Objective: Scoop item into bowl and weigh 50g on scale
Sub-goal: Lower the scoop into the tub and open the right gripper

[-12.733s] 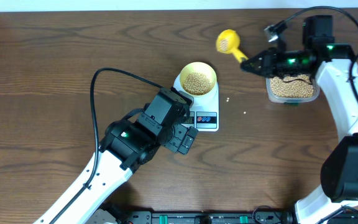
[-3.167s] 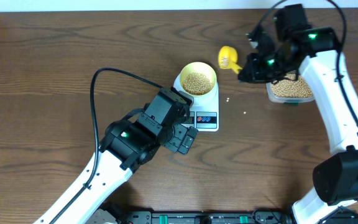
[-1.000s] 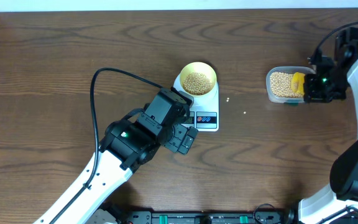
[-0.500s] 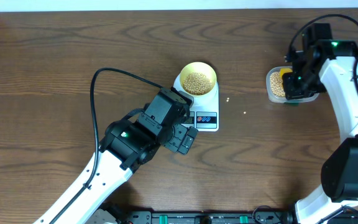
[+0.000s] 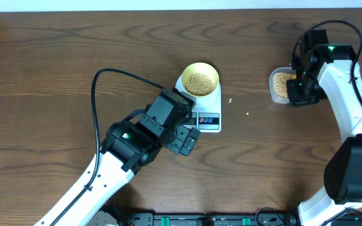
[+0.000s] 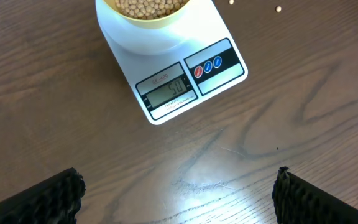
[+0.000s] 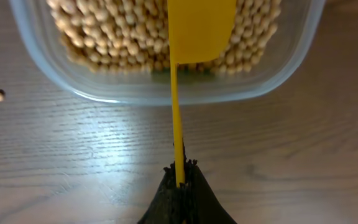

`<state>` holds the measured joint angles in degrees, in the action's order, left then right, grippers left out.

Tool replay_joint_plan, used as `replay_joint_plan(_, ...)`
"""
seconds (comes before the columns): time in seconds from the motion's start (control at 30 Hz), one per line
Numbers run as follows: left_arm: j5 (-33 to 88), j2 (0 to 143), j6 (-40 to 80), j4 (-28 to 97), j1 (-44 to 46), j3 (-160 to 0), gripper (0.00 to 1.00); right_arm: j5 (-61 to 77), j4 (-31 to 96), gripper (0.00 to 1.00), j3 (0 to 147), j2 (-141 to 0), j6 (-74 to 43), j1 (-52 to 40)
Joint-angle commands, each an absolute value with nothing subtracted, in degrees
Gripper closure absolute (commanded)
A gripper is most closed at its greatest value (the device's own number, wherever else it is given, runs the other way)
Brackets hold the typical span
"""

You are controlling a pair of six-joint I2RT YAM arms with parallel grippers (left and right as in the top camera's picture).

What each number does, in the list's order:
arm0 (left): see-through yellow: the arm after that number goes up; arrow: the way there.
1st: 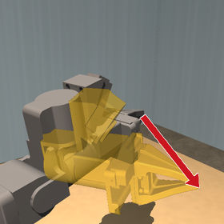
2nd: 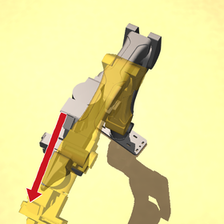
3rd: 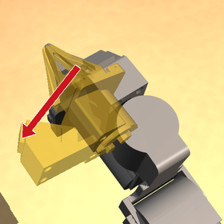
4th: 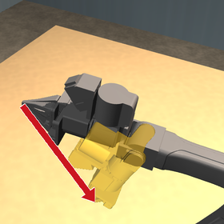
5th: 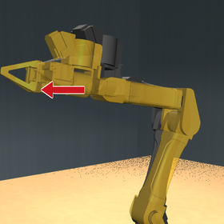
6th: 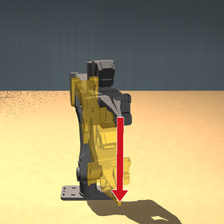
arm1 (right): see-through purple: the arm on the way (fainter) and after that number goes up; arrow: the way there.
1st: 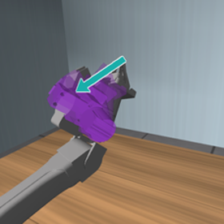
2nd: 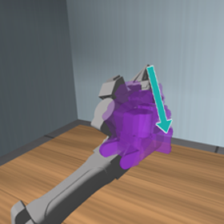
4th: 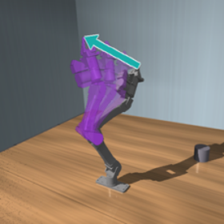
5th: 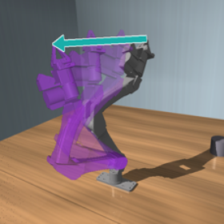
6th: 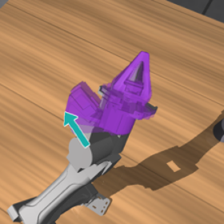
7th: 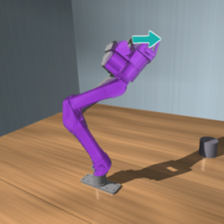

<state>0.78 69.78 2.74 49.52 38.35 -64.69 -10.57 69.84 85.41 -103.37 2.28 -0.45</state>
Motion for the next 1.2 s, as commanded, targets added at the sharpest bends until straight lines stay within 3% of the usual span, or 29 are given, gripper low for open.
replay_joint_plan(0.0, 0.6, 69.8, 2.2, 49.6, 38.2, -66.0, 0.01, -11.9, 69.8, 0.99, 84.2, -103.5, -0.6, -0.5)
replay_joint_plan(0.23, 0.6, 69.8, 2.2, 49.6, 38.2, -66.0, 0.01, -11.5, 69.8, 0.96, 83.2, -103.5, -1.7, -0.5)
replay_joint_plan(0.27, 0.6, 69.8, 2.2, 49.6, 38.2, -66.0, 0.01, -10.9, 69.8, 0.90, 83.2, -103.5, -1.7, -0.5)
replay_joint_plan(0.4, 0.6, 69.8, 2.2, 49.6, 38.2, -66.0, 0.01, -8.0, 69.8, 0.40, 83.2, -103.5, -1.7, -0.5)
replay_joint_plan(0.53, 0.6, 69.8, 2.2, 49.6, 38.2, -66.0, 0.01, -6.2, 69.8, 0.11, 83.7, -103.5, -1.7, -0.5)
replay_joint_plan(1.17, 0.6, 69.8, 2.2, 49.6, 38.2, -66.0, 0.01, 0.5, 77.2, 0.01, 96.9, -98.3, -0.7, -0.5)
